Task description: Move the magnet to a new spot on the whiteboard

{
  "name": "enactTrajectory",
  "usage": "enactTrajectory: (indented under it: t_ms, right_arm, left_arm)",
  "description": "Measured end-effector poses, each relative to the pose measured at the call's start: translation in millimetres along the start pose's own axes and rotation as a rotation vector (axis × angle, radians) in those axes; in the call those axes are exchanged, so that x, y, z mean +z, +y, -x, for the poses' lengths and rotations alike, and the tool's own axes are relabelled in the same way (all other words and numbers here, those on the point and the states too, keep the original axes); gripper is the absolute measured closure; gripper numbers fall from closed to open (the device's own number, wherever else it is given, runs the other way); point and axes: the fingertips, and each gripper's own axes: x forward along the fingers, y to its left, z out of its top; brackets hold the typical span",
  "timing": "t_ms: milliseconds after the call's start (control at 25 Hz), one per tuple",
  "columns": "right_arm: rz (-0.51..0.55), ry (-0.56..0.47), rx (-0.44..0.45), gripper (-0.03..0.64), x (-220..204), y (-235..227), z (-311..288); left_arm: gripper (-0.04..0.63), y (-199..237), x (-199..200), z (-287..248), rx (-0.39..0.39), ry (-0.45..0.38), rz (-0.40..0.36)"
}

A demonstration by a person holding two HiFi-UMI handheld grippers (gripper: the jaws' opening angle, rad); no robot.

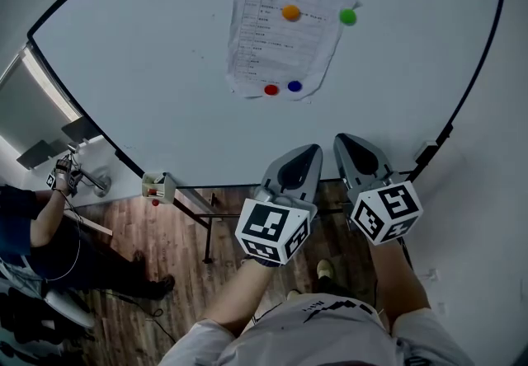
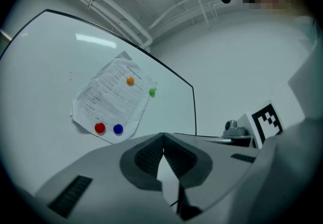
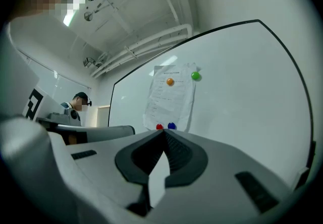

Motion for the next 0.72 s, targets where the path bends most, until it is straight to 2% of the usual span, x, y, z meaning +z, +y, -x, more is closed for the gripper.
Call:
enactTrajectory:
  t_ms: [720]
  right_arm:
    - [0.026, -0.012, 0.013, 0.603, 4.1, 6.0, -0.2]
  left_arm:
    - [0.584, 4.3, 0.7, 3.5, 0.012, -0.005, -0.004]
